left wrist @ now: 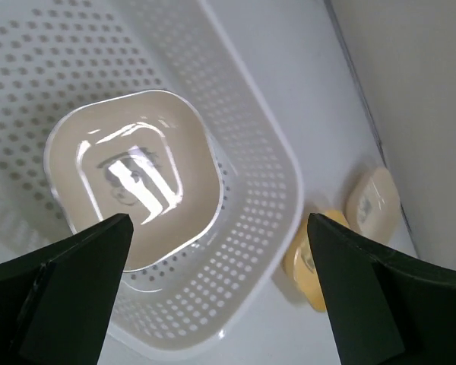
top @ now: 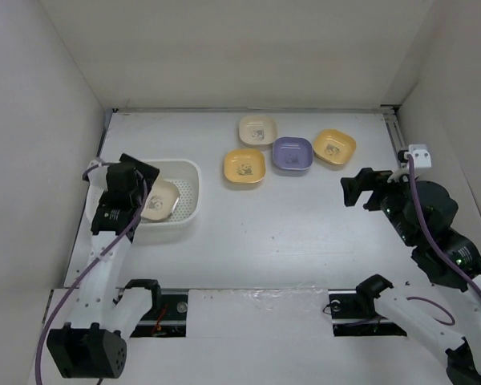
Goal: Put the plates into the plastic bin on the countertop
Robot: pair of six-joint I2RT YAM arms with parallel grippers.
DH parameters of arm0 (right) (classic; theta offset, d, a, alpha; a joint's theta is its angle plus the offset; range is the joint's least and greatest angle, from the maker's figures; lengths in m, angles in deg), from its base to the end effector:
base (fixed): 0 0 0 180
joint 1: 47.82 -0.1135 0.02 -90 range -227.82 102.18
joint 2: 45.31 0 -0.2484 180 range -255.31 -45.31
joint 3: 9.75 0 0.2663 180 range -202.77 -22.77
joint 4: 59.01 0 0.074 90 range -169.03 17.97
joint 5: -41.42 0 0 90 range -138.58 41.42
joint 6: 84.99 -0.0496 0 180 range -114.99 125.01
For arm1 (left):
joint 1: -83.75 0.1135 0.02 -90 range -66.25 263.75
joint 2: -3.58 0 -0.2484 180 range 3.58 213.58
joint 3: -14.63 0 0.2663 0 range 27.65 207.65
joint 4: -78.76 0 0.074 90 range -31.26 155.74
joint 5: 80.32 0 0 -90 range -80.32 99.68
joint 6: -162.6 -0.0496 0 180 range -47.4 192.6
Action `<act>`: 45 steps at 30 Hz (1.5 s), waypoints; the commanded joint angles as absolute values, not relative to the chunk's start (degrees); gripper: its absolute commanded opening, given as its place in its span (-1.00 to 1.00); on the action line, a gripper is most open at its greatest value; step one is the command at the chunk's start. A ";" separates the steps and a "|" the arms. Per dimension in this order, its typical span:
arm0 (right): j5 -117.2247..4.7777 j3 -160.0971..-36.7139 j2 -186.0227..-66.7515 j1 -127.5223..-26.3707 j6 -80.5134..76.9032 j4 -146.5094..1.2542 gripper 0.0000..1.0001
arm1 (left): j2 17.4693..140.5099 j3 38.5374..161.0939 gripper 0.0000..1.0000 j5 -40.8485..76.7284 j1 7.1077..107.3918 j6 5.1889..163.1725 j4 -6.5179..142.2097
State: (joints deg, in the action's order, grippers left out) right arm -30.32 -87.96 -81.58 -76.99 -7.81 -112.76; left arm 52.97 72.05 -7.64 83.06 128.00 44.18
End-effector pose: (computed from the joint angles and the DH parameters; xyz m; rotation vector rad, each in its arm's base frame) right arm 0.1266 0.0529 0.4136 -0.0228 1.7729 0.2480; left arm 0.2307 0.0120 0.2850 -1.0954 1.7041 -0.3151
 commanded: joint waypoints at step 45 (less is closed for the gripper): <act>-31.53 -87.37 -81.61 -76.12 -6.59 -111.67 1.00 | 126.47 117.05 -1.00 -4.90 42.10 114.09 45.62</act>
